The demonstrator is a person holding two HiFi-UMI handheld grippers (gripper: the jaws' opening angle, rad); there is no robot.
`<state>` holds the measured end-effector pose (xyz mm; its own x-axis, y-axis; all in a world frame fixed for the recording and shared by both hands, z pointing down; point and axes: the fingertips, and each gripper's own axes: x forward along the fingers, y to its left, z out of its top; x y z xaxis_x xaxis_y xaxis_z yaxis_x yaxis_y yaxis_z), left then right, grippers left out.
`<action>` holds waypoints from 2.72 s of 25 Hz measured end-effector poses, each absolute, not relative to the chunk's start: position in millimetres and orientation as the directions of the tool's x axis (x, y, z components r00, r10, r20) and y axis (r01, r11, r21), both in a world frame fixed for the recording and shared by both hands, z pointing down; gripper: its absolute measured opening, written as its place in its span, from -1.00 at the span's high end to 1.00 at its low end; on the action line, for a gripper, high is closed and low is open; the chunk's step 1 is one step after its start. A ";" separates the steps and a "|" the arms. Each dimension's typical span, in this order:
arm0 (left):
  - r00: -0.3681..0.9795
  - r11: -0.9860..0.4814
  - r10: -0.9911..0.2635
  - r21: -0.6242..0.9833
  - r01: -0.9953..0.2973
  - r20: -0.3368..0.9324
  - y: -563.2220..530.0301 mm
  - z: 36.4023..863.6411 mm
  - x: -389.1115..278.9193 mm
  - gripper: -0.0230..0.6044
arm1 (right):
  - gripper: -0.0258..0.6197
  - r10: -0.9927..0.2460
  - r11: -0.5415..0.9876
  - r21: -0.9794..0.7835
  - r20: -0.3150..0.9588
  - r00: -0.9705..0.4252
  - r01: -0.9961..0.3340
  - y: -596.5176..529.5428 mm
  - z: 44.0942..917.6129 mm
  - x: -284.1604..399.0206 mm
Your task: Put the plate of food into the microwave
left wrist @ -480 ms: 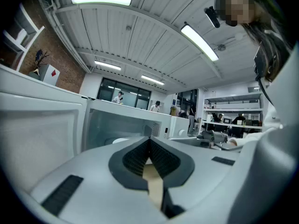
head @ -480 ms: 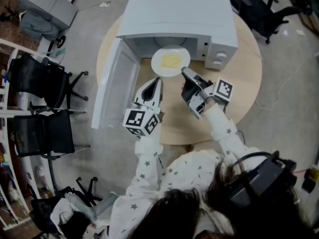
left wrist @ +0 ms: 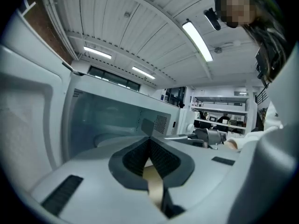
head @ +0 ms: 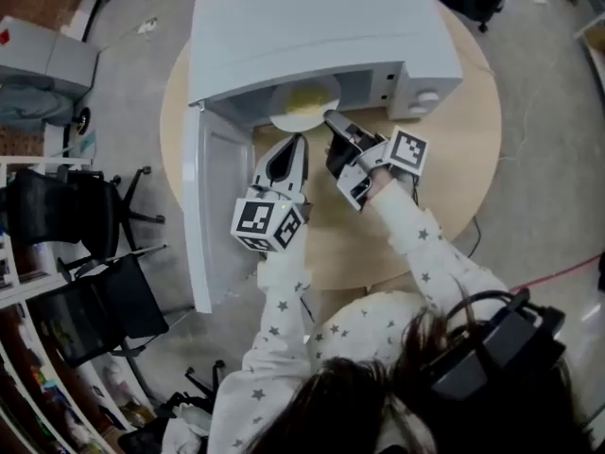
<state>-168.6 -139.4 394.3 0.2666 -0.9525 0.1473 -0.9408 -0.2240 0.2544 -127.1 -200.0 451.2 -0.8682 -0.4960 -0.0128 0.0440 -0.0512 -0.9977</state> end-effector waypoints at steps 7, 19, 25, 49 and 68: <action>0.436 -0.390 -0.884 0.251 -0.886 0.168 -145.5 424.0 -142.9 0.94 | 0.84 -0.611 -0.040 -0.997 -0.028 -0.791 0.066 -201.7 473.8 -114.4; 0.467 -0.417 -0.868 0.261 -0.870 0.171 -162.5 444.0 -145.1 0.94 | 0.84 -0.654 -0.040 -0.998 -0.008 -0.757 0.045 -216.3 485.4 -120.9; 0.460 -0.412 -0.870 0.251 -0.876 0.176 -165.1 451.8 -142.1 0.94 | 0.84 -0.663 -0.050 -0.999 0.048 -0.747 -0.021 -220.3 496.6 -117.1; 0.453 -0.402 -0.872 0.257 -0.879 0.184 -171.6 453.5 -135.7 0.94 | 0.58 -0.605 -0.041 -0.921 0.331 -0.724 -0.387 -225.1 518.7 -111.0; 0.446 -0.386 -0.876 0.291 -0.876 0.181 -161.6 460.2 -135.8 0.94 | 0.59 -0.587 -0.013 -0.969 0.206 -0.783 -0.245 -205.6 507.2 -107.8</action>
<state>-135.8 -161.6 460.2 0.4461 -0.8764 0.1812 -0.8756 -0.3855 0.2911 -107.8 -205.6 507.2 -0.7827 -0.5873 0.2061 -0.2453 -0.0132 -0.9694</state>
